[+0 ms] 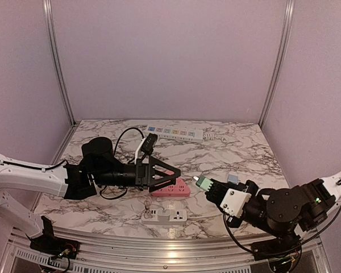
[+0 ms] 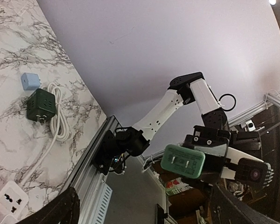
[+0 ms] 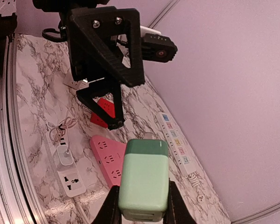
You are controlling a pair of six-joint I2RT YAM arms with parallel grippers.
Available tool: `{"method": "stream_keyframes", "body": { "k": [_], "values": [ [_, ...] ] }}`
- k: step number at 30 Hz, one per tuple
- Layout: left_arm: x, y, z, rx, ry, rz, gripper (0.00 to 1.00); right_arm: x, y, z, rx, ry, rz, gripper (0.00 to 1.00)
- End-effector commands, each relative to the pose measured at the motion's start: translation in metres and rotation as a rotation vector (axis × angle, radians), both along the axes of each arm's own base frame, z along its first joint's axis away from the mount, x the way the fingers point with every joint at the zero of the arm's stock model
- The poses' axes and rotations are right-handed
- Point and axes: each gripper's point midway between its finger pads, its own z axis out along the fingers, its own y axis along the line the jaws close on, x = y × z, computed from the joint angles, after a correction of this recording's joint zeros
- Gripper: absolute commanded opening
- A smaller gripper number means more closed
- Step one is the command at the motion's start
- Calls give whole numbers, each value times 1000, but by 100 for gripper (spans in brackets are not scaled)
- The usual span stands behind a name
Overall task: Insert the plug
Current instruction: Insert the plug into the socket slot.
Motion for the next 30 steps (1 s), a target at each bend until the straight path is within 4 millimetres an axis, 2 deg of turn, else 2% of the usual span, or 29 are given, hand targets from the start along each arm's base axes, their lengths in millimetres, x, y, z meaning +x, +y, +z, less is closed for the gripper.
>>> {"method": "stream_keyframes", "body": {
  "k": [1,7,10,14,18,21,23,30],
  "values": [
    [28,25,-16,192,-185,186,99,-2,-7,16,117,168,24,0],
    [46,72,-19,319,-333,370,99,10,-13,23,145,233,-40,0],
    [58,99,-28,440,-403,470,99,19,-15,24,134,244,-82,0],
    [68,125,-40,540,-448,563,99,47,-14,10,129,341,-156,0],
    [74,140,-56,598,-458,621,99,76,-9,-18,53,390,-219,0],
    [80,145,-67,653,-489,644,99,96,-1,-45,-39,456,-238,0],
    [83,147,-72,688,-519,651,99,112,-1,-55,-86,490,-263,0],
    [94,154,-93,820,-626,659,99,163,-4,-70,-167,584,-278,0]
  ]
}}
